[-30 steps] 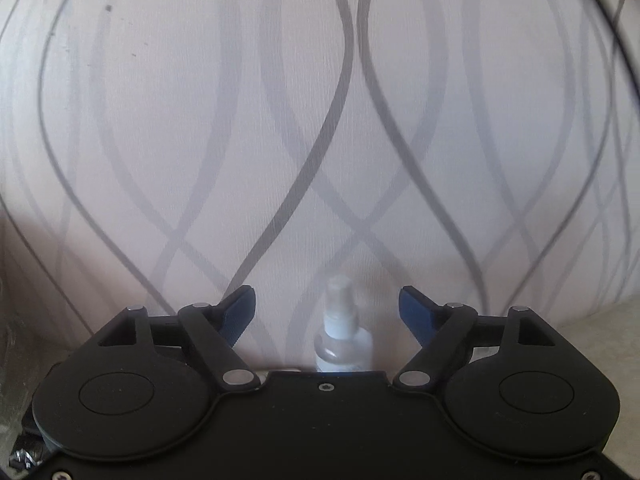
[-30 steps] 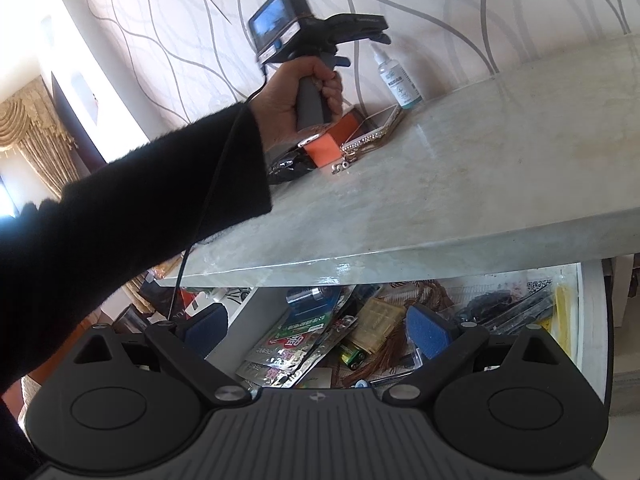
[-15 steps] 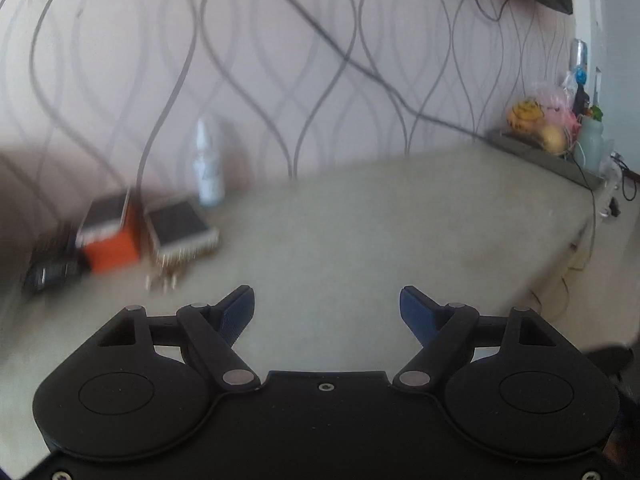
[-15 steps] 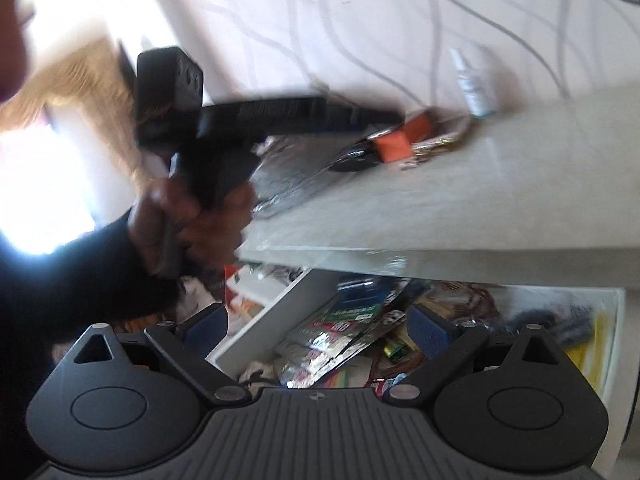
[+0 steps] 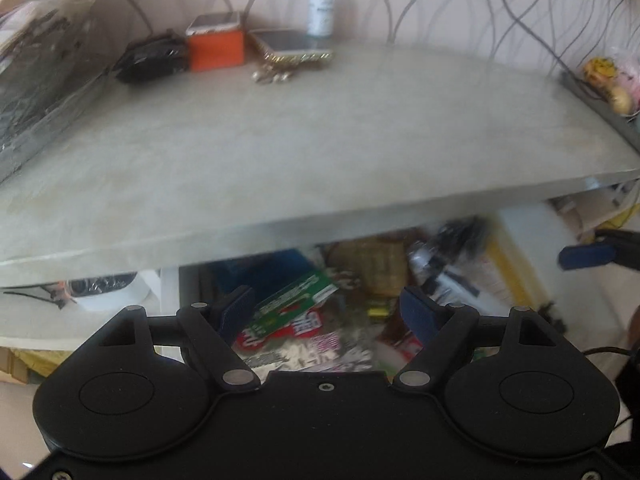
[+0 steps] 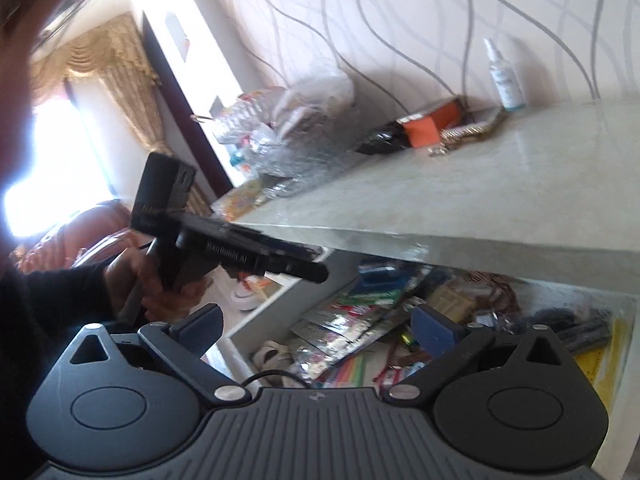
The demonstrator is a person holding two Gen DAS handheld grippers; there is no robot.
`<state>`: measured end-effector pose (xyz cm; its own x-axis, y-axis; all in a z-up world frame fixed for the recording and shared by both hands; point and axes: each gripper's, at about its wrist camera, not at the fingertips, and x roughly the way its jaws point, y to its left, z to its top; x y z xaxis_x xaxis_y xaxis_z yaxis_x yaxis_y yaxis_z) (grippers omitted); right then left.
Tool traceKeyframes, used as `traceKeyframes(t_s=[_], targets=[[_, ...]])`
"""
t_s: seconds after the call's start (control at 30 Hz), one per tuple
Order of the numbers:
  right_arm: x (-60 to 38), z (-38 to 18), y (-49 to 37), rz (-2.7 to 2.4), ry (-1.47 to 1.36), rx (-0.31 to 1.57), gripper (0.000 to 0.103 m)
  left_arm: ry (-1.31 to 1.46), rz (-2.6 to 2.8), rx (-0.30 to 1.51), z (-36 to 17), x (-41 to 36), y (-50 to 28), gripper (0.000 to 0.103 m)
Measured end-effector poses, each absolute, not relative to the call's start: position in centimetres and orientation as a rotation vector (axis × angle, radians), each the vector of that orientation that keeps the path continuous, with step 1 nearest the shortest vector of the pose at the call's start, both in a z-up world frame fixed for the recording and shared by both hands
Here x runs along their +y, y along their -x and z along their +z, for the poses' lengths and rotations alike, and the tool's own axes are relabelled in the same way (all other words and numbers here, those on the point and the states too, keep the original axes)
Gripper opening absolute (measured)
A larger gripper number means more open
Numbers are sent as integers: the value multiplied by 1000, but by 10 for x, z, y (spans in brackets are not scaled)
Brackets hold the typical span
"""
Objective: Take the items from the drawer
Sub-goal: 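Move the open left gripper back down into the drawer, then close the left gripper on the blue blister pack of batteries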
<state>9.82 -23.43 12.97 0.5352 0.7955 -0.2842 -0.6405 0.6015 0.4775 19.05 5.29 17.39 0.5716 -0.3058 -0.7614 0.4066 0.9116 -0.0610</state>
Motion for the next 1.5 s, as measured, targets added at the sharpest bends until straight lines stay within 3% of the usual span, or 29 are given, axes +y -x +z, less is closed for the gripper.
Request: traceKeyframes(t_s=[0.33,0.57,0.77,1.0,1.2,1.27,1.33,1.4,1.5], targets=[[-227,130,-95,857,-270,528,103,-160,-333,826,144,50,-214,78],[-225,130,-91,849,-248,519,103,-429,-315,828,129,28,-230,81],[-227,130,-91,859,-260,521,103,-290,-214,898,115,36,-250,94],[-224,130,-92,856,-244,533,103,-89,-116,849,109,36,-257,96],[-224,130,-92,843,-247,536,103,-83,-31,800,95,18,-261,98],[-225,130,-92,842,-250,534,103,-93,-14,791,93,15,-262,97],[-226,130,-93,843,-256,531,103,-109,12,784,93,15,-262,86],[-227,130,-92,841,-260,526,103,-121,39,780,96,20,-260,65],[-228,130,-92,841,-263,516,103,-85,27,798,101,28,-255,64]])
